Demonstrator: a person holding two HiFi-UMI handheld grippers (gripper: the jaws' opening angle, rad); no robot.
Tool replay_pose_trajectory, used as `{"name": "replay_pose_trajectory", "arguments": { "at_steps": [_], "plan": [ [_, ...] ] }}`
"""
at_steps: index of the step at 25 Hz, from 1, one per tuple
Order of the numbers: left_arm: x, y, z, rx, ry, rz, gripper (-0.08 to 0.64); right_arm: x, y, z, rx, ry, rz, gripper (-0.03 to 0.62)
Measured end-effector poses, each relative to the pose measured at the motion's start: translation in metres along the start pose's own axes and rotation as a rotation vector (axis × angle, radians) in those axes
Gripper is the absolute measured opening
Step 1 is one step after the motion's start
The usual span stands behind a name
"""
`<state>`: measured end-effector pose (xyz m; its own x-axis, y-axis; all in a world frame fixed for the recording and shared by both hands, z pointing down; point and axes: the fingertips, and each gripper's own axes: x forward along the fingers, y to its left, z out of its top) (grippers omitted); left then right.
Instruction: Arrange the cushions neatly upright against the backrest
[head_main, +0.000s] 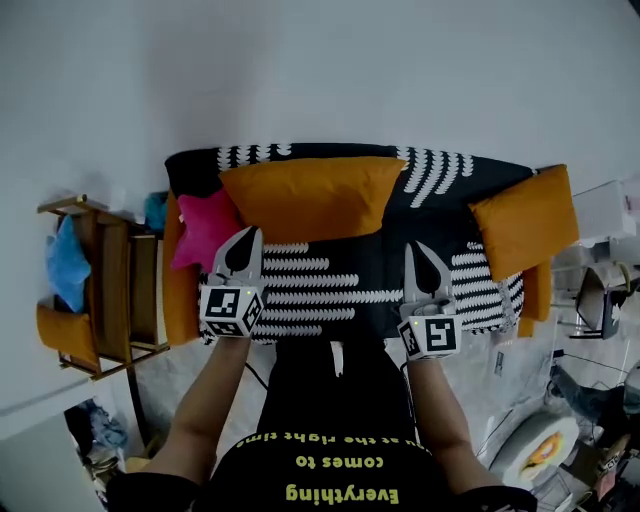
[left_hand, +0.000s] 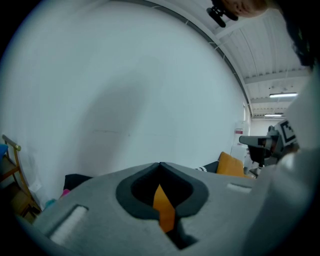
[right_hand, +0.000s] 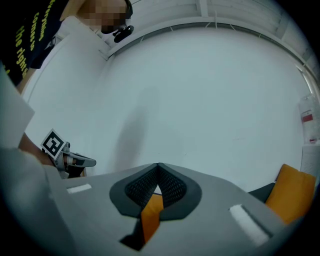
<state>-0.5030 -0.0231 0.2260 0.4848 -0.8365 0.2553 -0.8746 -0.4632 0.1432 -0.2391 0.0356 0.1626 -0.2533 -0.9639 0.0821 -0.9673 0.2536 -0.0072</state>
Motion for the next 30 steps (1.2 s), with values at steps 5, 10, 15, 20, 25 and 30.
{"name": "replay_pose_trajectory", "arguments": {
  "at_steps": [5, 10, 15, 20, 25, 30],
  "plan": [
    [-0.001, -0.065, -0.002, 0.026, 0.02, -0.016, 0.0, -0.043, -0.044, 0.013, 0.012, -0.044, -0.008, 0.011],
    [-0.007, -0.168, -0.005, 0.085, 0.005, -0.022, 0.0, -0.114, -0.106, 0.019, -0.035, -0.068, -0.002, 0.011],
    [-0.016, -0.263, -0.017, 0.039, -0.022, 0.01, 0.0, -0.184, -0.176, 0.021, -0.045, -0.073, 0.018, 0.011],
    [-0.013, -0.347, -0.018, 0.029, -0.021, -0.011, 0.0, -0.248, -0.255, 0.013, -0.021, -0.031, -0.047, 0.011],
    [-0.002, -0.397, -0.016, 0.029, -0.023, -0.058, 0.0, -0.278, -0.291, -0.004, 0.028, -0.01, -0.115, 0.011],
    [0.027, -0.426, -0.014, 0.063, -0.02, -0.136, 0.0, -0.273, -0.299, -0.01, 0.053, -0.002, -0.131, 0.011]
  ]
}}
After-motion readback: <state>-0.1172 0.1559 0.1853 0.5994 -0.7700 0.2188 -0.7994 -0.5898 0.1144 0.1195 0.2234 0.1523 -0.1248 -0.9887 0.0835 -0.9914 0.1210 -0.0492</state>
